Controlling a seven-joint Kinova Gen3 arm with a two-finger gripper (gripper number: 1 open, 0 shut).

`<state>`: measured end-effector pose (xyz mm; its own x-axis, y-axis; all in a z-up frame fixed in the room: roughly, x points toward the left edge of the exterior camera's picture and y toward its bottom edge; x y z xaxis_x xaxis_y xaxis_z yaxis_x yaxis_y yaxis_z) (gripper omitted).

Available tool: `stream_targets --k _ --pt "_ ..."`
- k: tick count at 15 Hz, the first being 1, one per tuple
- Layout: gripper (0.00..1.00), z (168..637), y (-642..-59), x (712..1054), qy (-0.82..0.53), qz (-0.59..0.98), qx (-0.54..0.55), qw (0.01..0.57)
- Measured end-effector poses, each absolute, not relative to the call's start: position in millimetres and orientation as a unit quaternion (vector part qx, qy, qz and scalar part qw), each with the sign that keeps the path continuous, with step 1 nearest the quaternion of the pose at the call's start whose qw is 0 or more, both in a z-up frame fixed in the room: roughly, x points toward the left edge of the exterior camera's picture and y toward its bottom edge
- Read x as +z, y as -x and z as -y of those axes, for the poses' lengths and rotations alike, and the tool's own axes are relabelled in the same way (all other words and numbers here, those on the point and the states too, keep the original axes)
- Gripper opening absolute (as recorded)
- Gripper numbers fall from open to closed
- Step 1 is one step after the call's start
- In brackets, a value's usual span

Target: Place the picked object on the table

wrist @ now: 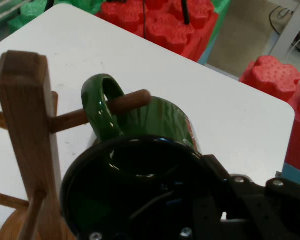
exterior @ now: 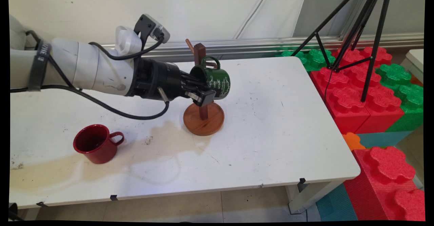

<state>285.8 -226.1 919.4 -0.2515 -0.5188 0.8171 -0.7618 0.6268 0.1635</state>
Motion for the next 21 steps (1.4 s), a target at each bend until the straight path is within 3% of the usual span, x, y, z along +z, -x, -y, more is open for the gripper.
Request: stream_targets --k 10,21 --pt "0.00 213.7 -283.1 925.3 -0.349 0.811 0.138 0.449" --pt "0.00 189.5 -300.1 939.7 -0.258 0.871 0.153 0.390"
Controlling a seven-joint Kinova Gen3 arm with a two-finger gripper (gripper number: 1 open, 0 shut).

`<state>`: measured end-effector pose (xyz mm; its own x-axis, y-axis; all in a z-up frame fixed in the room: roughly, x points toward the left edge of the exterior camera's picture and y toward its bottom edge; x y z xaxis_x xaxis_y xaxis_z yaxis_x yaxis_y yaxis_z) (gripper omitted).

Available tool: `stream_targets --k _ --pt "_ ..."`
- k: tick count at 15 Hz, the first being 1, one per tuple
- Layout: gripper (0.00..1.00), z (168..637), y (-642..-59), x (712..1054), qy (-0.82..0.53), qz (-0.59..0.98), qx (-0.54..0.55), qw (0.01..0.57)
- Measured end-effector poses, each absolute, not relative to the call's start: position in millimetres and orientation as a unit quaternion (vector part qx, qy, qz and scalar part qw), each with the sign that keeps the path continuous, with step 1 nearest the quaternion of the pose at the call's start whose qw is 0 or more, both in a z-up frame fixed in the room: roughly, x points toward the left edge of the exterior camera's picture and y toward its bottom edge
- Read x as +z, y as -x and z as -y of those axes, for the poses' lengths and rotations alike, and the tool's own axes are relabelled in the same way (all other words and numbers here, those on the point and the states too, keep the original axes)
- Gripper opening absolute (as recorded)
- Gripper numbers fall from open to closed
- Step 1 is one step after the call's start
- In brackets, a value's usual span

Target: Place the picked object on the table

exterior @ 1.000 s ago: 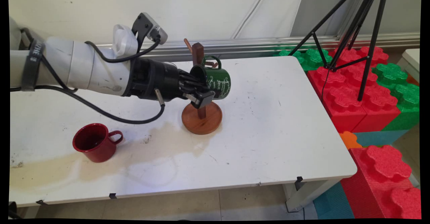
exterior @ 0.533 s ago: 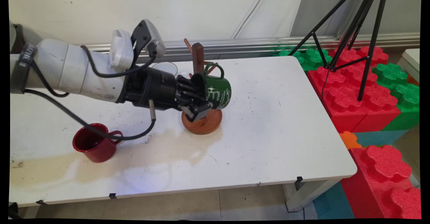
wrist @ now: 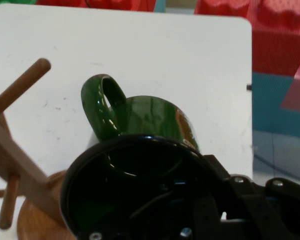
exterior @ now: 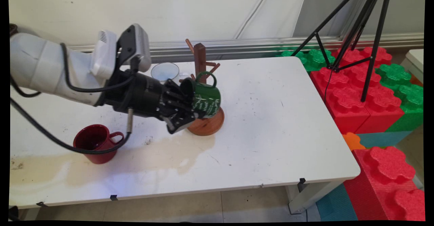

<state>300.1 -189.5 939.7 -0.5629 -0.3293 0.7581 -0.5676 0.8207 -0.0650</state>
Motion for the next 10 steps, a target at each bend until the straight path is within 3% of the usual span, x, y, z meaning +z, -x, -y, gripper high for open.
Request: stream_targets --k 10 --pt "0.00 162.0 -329.9 956.1 -0.238 0.914 0.140 0.296"
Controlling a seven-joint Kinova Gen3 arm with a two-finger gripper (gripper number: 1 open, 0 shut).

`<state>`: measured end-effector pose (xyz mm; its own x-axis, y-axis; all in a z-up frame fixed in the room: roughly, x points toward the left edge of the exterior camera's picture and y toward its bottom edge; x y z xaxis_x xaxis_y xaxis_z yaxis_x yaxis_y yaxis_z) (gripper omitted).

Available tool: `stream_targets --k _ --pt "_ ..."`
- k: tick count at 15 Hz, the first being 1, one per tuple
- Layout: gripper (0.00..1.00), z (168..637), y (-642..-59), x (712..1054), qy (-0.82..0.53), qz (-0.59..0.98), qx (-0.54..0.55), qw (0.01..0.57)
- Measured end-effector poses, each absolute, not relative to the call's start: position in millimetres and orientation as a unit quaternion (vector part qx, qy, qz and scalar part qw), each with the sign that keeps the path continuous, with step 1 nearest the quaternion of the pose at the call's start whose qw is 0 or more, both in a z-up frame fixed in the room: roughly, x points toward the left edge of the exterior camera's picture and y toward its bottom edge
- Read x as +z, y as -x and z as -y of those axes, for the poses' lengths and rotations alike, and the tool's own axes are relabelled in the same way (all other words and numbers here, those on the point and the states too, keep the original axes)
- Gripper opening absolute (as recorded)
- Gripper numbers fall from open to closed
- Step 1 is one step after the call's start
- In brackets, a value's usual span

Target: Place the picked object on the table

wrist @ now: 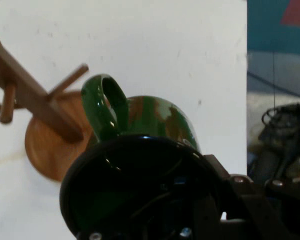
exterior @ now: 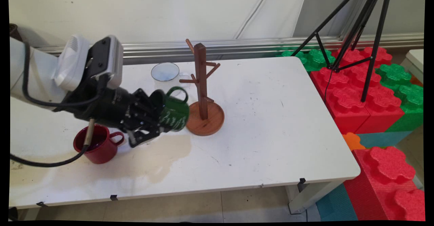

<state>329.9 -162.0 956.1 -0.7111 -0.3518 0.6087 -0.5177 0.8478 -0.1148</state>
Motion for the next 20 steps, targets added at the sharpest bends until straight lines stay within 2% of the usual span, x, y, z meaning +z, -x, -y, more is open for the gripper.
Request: stream_targets --k 14,20 --pt "0.00 176.2 -328.4 910.9 -0.262 0.953 0.093 0.119" --pt "0.00 192.9 -324.3 890.0 -0.263 0.959 0.075 0.068"
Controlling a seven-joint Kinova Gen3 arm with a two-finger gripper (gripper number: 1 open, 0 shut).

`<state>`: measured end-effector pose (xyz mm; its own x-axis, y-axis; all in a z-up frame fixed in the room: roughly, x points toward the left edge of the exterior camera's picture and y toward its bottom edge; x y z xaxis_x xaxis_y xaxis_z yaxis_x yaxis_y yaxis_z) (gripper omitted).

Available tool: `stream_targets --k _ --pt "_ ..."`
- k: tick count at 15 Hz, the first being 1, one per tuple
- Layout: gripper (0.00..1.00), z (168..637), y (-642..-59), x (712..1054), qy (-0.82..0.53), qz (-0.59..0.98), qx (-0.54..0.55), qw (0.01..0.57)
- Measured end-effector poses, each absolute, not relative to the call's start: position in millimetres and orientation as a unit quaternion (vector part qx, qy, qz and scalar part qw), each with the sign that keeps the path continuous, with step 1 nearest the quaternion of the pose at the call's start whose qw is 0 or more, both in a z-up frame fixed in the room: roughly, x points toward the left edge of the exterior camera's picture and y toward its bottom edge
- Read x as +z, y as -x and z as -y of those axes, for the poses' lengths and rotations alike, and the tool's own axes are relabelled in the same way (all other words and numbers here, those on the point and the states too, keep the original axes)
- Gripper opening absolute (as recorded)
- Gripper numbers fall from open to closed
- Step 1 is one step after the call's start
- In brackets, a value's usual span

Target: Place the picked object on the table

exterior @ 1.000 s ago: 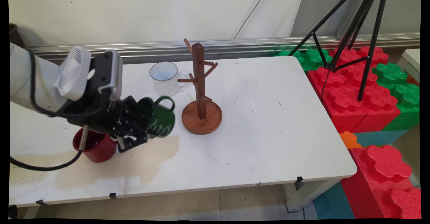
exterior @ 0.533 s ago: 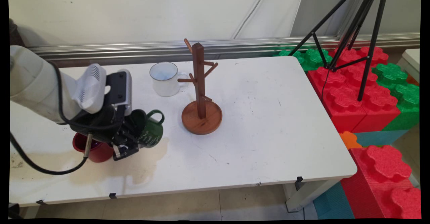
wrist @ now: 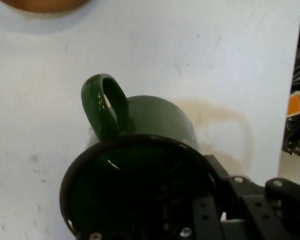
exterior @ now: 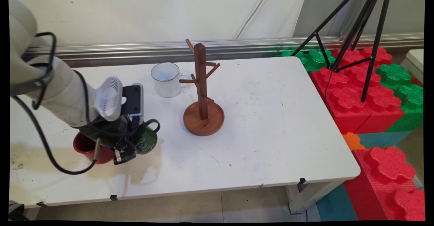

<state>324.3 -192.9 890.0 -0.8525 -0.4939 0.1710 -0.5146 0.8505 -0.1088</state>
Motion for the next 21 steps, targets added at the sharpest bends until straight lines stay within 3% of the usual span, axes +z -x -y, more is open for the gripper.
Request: stream_targets --k 21 --pt "0.00 242.5 -311.8 825.1 -0.265 0.964 0.023 -0.004"
